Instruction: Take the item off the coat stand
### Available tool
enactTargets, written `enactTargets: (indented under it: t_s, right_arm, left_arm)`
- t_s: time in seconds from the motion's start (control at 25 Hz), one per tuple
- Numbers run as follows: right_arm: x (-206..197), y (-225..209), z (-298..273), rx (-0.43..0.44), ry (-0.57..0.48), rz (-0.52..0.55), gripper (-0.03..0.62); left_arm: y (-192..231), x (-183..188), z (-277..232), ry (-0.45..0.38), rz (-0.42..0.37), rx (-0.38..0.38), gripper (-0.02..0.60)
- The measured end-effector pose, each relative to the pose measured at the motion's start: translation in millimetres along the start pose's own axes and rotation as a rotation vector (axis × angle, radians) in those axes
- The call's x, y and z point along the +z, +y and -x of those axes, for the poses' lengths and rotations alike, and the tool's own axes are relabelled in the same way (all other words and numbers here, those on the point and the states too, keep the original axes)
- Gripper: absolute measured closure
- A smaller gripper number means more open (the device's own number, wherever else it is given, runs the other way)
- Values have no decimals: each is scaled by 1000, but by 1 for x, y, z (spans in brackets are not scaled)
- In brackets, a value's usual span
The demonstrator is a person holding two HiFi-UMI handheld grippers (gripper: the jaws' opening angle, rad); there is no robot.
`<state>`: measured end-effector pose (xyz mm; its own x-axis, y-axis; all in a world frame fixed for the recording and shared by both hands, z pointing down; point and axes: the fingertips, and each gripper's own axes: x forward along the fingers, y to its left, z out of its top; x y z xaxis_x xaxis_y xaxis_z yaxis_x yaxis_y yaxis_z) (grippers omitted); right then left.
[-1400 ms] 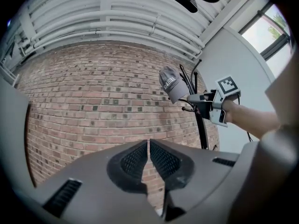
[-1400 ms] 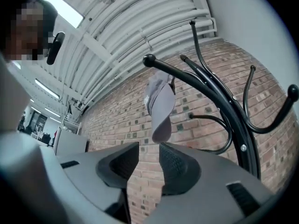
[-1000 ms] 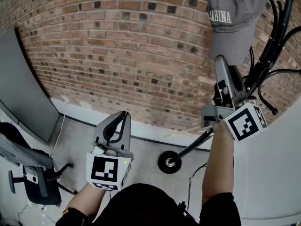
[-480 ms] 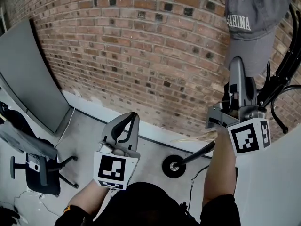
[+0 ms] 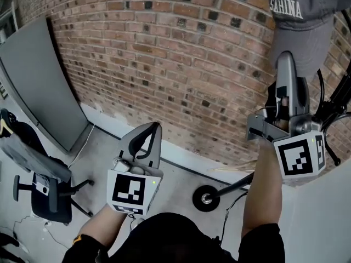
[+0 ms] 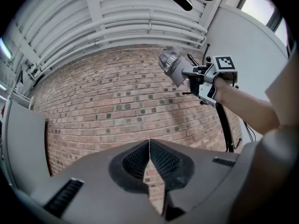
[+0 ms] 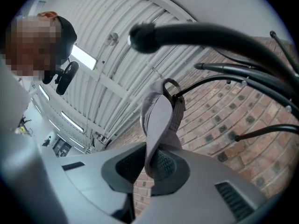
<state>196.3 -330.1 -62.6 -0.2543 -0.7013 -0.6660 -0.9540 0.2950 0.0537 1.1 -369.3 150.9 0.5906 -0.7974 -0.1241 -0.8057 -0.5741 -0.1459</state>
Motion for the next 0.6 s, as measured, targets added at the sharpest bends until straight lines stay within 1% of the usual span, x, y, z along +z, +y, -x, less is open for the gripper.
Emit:
enactTargets:
  t_s: [0.12,0.2,0.28,0.36,0.48,0.52,0.6]
  right_arm:
    - [-10,23,-17,57,14,-36,563]
    - [-22,43,-23,102,34,-69,563]
    - [-42,63,-25,146,65,-131,563]
    - [-70,80,-20,186,108,-227,563]
    - [-119,108,8,227,186,-414,563]
    - [-135,118,21,236,213,-482,563]
    - [-175,135,48,221,284,-605,563]
  left_arm:
    - [19,-1,11,5,7,39,555]
    - [34,-8,20,31,13,67,555]
    - [49,-17,30,63,21,99,555]
    - [63,-29,42,80,28,137,555]
    - [78,-58,67,132,51,187,555]
    - [83,-69,76,148,63,195,555]
    - [91,-93,94,176,93,209,555]
